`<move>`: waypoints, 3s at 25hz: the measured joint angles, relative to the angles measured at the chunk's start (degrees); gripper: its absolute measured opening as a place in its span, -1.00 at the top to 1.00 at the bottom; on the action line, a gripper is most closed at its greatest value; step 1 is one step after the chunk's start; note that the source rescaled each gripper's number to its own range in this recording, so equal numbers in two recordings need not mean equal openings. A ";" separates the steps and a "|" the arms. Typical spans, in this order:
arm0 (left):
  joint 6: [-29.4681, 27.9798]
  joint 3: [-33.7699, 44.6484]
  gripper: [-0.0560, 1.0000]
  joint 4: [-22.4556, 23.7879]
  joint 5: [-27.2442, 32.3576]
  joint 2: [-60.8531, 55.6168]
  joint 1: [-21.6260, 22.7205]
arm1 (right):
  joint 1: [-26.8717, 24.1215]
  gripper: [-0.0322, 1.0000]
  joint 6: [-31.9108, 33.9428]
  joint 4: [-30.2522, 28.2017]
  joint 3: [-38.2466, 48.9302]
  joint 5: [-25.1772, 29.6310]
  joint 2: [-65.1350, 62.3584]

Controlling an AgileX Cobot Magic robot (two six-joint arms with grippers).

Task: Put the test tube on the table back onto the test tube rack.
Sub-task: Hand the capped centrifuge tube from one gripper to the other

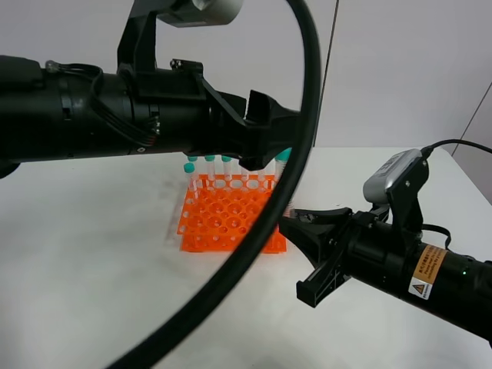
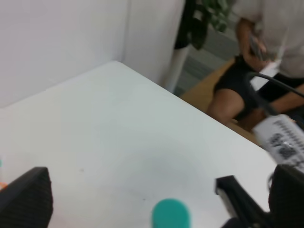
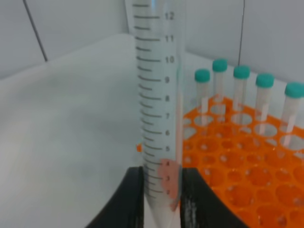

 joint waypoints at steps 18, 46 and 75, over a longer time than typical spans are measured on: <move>3.26 0.00 -1.00 -5.90 0.61 0.00 0.00 | 0.00 0.93 -0.35 2.79 0.04 -5.77 0.00; 19.03 -4.03 -0.76 -15.22 4.97 8.62 0.00 | 0.00 0.93 -0.53 4.73 0.04 -7.55 0.00; 19.03 -5.95 0.03 -15.22 5.08 8.92 0.00 | 0.00 0.93 -0.53 5.37 0.04 -7.68 0.00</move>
